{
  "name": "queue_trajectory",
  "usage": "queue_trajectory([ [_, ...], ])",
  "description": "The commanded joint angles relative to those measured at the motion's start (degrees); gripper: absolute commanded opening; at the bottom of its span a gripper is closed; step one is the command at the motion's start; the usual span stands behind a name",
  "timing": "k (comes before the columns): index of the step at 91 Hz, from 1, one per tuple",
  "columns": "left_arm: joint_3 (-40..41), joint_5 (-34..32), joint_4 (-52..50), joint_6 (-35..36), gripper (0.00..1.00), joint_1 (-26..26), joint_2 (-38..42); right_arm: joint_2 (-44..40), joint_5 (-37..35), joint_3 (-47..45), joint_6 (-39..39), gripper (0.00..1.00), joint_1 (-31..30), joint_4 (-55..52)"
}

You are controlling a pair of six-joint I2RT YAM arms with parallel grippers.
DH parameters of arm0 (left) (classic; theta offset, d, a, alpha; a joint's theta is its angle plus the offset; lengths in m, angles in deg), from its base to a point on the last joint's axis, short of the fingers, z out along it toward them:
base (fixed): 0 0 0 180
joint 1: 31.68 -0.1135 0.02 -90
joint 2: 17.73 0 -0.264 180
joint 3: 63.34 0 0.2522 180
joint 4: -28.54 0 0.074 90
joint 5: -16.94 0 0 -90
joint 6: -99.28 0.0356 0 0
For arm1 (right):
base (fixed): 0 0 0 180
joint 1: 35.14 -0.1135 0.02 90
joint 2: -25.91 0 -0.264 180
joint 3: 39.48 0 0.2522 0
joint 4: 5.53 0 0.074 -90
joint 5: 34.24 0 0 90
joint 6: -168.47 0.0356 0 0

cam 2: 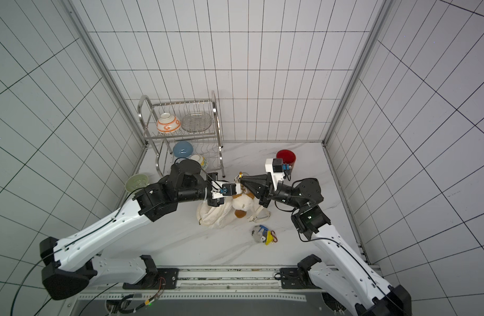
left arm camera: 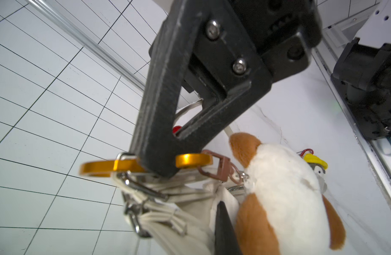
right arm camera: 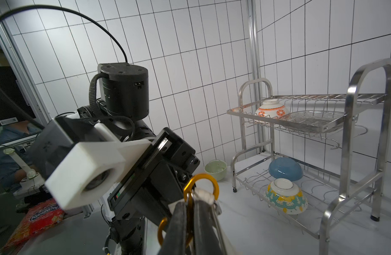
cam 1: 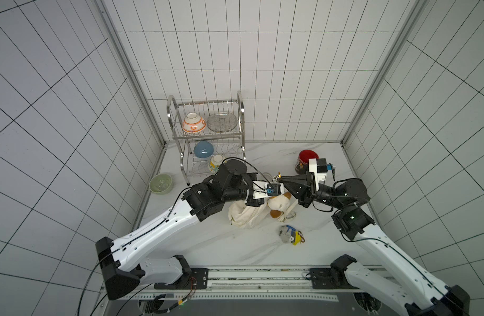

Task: Remove the decoration from the bag
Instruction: Remove the decoration item from the bag.

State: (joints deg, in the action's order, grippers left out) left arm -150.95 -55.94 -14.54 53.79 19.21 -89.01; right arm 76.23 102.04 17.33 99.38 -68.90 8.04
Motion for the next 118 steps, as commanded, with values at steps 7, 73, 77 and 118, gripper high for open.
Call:
queue_trajectory([
  [7,1.5,12.3,-5.0,-8.8,0.00,-3.9,-0.3,-2.4,-7.3,7.8,-14.8,0.00,-2.6,-7.2],
  [73,-7.1,19.4,-11.8,-5.9,0.00,-5.4,-3.9,-1.0,-28.5,14.0,-48.0,0.00,-19.0,-23.5],
  [77,-6.4,19.1,-11.7,-5.3,0.00,-5.4,-4.0,-0.4,-28.3,14.1,-47.3,0.00,-19.0,-21.2],
  [118,3.6,14.7,-5.8,-7.5,0.00,-3.6,-2.1,1.9,-21.4,8.3,-15.9,0.00,-8.6,7.9],
])
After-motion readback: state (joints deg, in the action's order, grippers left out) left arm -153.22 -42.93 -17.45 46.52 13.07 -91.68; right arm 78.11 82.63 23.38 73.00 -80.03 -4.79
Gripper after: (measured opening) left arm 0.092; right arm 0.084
